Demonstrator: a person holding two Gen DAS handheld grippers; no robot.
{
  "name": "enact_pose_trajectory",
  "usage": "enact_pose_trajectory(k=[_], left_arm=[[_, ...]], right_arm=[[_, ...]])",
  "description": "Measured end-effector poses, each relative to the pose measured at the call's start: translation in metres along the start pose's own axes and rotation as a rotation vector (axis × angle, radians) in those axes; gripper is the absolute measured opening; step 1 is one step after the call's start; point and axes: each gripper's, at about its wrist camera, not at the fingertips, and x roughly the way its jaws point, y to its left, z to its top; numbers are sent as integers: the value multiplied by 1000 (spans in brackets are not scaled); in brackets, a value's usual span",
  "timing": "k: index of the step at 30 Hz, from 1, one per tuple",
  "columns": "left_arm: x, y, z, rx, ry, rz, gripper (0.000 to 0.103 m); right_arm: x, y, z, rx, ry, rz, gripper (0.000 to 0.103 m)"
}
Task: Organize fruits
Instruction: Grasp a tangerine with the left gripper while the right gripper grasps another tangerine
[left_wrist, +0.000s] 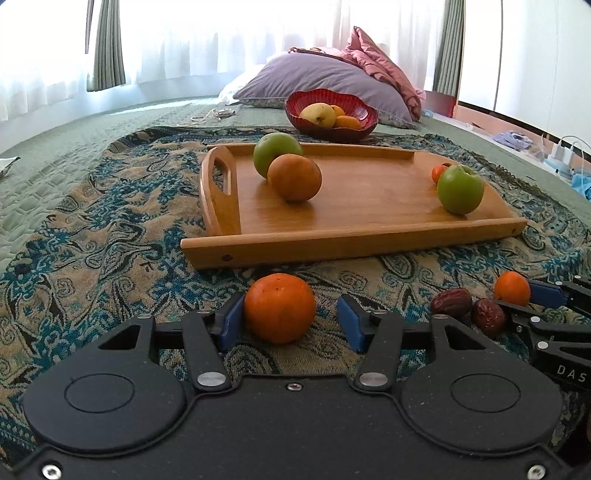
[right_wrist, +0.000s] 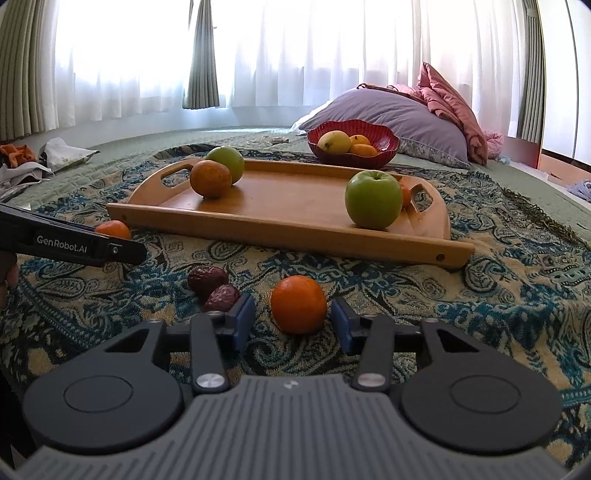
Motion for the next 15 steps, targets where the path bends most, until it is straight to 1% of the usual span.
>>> enact_pose_trajectory(k=[2, 4, 5, 7, 9, 15], left_arm=[[-1, 0, -1, 0, -5, 6, 47], [-2, 1, -1, -2, -9, 15, 39], [-3, 2, -1, -4, -12, 25, 37], [-5, 4, 1, -23, -18, 24, 37], [-7, 6, 5, -44, -26, 20, 36], [-9, 1, 13, -32, -46, 5, 36]], right_arm=[[0, 0, 0, 0, -3, -1, 47], [0, 0, -1, 2, -5, -1, 45], [-1, 0, -1, 3, -6, -2, 43], [-1, 0, -1, 6, -12, -9, 37], [-3, -1, -1, 18, -24, -18, 35], [-8, -2, 2, 44, -56, -42, 35]])
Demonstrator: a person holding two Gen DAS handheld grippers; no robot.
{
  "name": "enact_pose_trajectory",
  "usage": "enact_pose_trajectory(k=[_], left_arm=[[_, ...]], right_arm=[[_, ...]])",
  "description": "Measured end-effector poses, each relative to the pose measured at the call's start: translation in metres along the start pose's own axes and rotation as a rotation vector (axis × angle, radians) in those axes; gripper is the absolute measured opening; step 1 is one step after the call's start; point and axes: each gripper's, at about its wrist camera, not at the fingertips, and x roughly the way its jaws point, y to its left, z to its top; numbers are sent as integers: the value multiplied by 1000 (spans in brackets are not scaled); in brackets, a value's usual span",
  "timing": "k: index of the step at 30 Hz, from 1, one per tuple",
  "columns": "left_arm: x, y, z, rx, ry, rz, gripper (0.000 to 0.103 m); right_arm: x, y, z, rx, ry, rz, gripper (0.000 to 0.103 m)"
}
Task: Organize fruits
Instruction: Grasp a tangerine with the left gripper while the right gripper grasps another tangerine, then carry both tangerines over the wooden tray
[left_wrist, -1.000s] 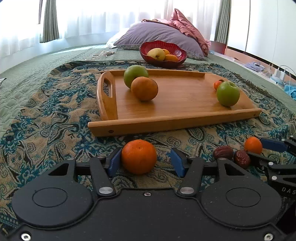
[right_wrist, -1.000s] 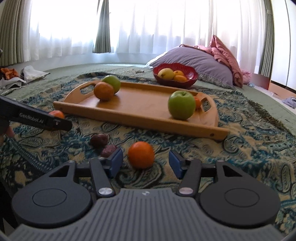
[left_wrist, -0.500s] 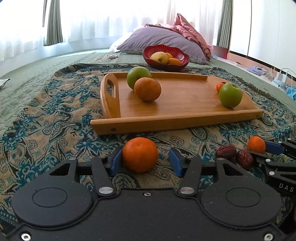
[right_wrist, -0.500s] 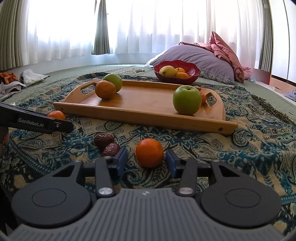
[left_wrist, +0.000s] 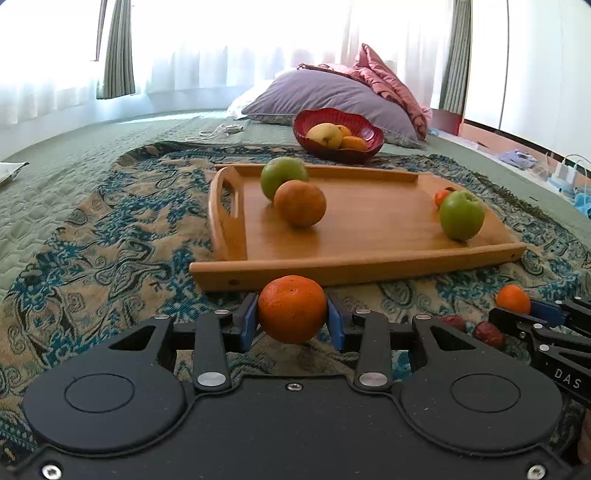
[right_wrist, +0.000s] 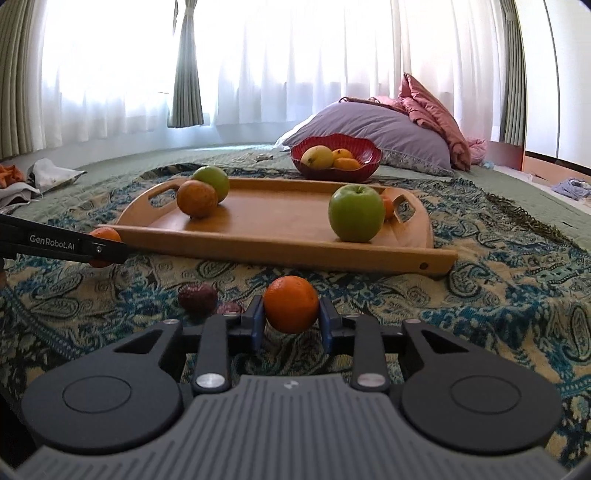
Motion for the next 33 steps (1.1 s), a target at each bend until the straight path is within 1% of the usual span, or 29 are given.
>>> enact_pose_trajectory(k=[6, 12, 17, 23, 27, 29, 33], left_arm=[[5, -10, 13, 13, -6, -19, 36], [10, -19, 32, 14, -28, -39, 37], [19, -20, 60, -4, -45, -69, 36], [44, -28, 100, 15, -55, -98, 37], [73, -32, 129, 40, -18, -114, 37], [91, -33, 142, 46, 16, -120, 37], [126, -33, 157, 28, 95, -133, 37]], right_arm=[[1, 2, 13, -12, -20, -14, 35], [11, -2, 30, 15, -27, -23, 35], [21, -9, 48, 32, -33, -26, 35], [43, -27, 84, 75, -34, -25, 35], [68, -43, 109, 97, 8, -17, 35], [81, -51, 121, 106, 35, -15, 35], [113, -64, 140, 129, 125, 18, 35]])
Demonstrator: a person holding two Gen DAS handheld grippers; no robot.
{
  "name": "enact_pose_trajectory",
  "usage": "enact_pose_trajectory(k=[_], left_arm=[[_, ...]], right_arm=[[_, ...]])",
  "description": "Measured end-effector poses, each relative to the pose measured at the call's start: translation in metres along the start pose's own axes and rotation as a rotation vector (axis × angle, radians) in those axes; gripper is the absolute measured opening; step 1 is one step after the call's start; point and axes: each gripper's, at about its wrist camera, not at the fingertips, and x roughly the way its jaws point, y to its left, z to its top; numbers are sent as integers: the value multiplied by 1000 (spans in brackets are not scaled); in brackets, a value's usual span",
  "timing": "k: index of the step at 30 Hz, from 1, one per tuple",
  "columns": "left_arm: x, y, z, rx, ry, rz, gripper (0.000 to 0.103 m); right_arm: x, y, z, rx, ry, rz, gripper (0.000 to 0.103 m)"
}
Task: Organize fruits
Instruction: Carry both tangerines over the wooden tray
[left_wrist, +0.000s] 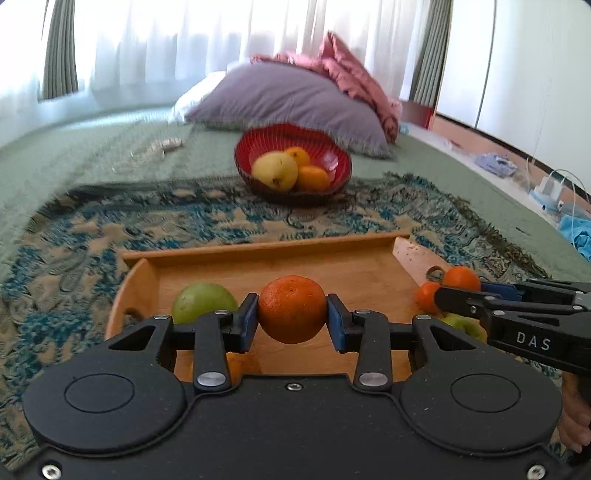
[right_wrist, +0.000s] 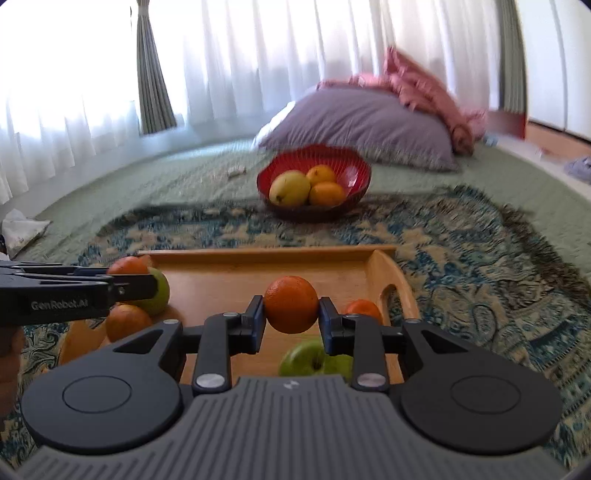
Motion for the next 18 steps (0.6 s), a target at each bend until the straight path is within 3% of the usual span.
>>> enact_pose_trajectory(k=[9, 18], left_arm=[[47, 1, -2, -7, 97, 22, 37], [64, 1, -9, 12, 139, 37, 37]], right_arm=[[56, -4, 11, -17, 129, -8, 35], [78, 5, 6, -89, 230, -11, 35]])
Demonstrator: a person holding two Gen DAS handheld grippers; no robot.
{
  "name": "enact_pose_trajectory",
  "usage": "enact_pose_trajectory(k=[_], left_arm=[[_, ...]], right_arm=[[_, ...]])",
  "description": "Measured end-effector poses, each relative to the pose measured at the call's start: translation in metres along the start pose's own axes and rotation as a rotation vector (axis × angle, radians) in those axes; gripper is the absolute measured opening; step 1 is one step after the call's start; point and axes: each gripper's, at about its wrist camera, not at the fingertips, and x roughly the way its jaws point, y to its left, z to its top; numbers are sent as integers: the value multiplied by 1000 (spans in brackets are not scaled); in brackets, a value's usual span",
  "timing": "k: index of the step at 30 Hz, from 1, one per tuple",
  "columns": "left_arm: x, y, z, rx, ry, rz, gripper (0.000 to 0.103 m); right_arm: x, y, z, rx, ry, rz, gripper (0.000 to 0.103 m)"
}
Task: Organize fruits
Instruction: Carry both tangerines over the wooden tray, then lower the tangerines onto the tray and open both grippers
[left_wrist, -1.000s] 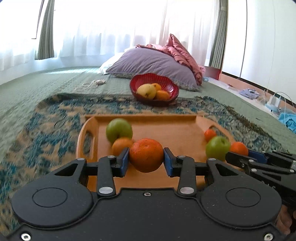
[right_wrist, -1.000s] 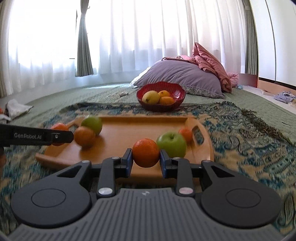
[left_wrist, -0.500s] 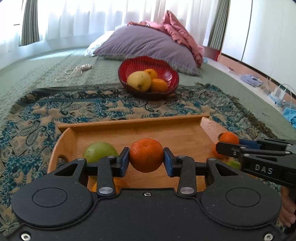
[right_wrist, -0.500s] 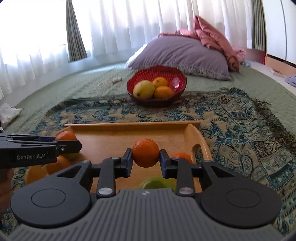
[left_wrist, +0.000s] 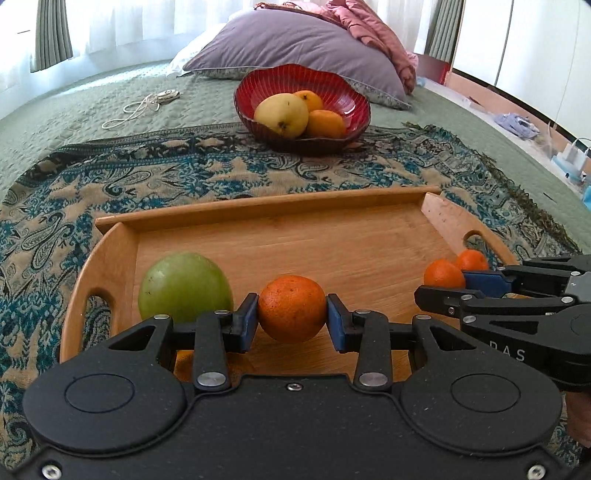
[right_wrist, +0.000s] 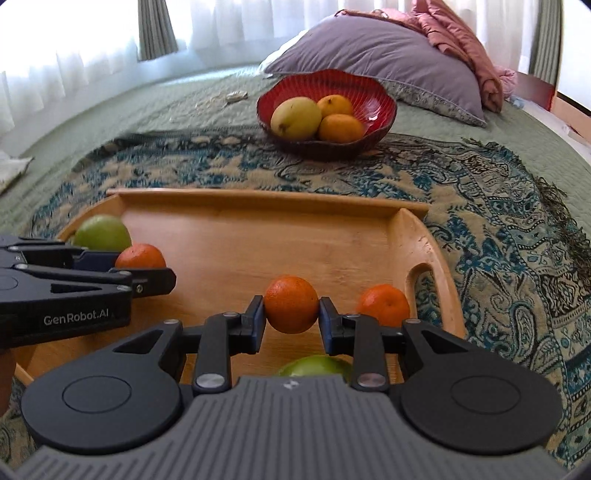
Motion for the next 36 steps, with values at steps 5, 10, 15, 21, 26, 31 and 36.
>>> enact_pose_trajectory(k=[5, 10, 15, 21, 26, 31, 36], left_arm=[[1, -3, 0, 14, -2, 5, 37], [2, -5, -2, 23, -8, 9, 37], [2, -7, -3, 36, -10, 11, 37], [2, -7, -3, 39, -11, 14, 37], [2, -7, -3, 38, -12, 12, 37], [1, -8, -4, 43, -12, 11, 37], [-2, -8, -5, 39, -19, 6, 38]], right_arm=[[3, 2, 0, -21, 12, 6, 35], [5, 1, 0, -23, 22, 7, 35], [8, 1, -3, -37, 36, 4, 35], [8, 1, -3, -38, 37, 5, 35], [8, 2, -3, -39, 38, 2, 36], [5, 2, -4, -31, 32, 6, 38], [2, 5, -5, -42, 24, 10, 40]])
